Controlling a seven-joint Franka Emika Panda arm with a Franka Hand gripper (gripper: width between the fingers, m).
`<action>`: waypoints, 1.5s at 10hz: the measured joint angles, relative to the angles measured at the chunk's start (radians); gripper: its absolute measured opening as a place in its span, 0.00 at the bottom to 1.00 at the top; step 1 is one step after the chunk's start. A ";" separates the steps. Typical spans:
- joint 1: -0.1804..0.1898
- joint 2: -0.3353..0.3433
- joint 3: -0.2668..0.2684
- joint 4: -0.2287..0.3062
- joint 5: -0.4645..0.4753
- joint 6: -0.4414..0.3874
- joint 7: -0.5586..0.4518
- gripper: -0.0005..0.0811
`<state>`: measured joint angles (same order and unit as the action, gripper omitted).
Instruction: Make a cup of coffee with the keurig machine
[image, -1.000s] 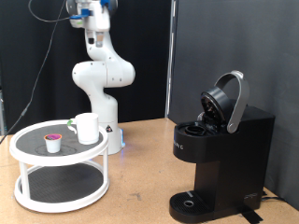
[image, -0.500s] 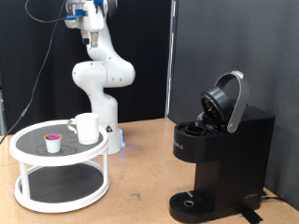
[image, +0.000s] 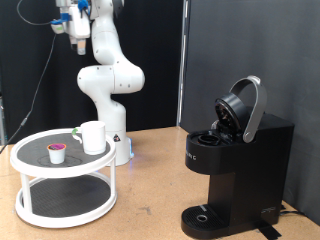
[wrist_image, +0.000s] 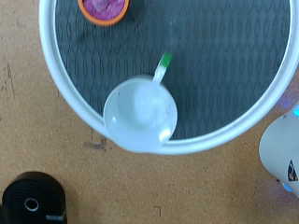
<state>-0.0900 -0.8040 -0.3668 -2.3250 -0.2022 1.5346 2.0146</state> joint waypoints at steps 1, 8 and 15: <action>0.000 0.007 -0.018 0.012 -0.007 0.001 -0.011 1.00; 0.000 0.035 -0.057 0.050 -0.031 0.007 -0.049 1.00; -0.002 0.058 -0.065 -0.030 -0.039 0.145 -0.024 1.00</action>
<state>-0.0919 -0.7458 -0.4320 -2.3547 -0.2408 1.6793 1.9909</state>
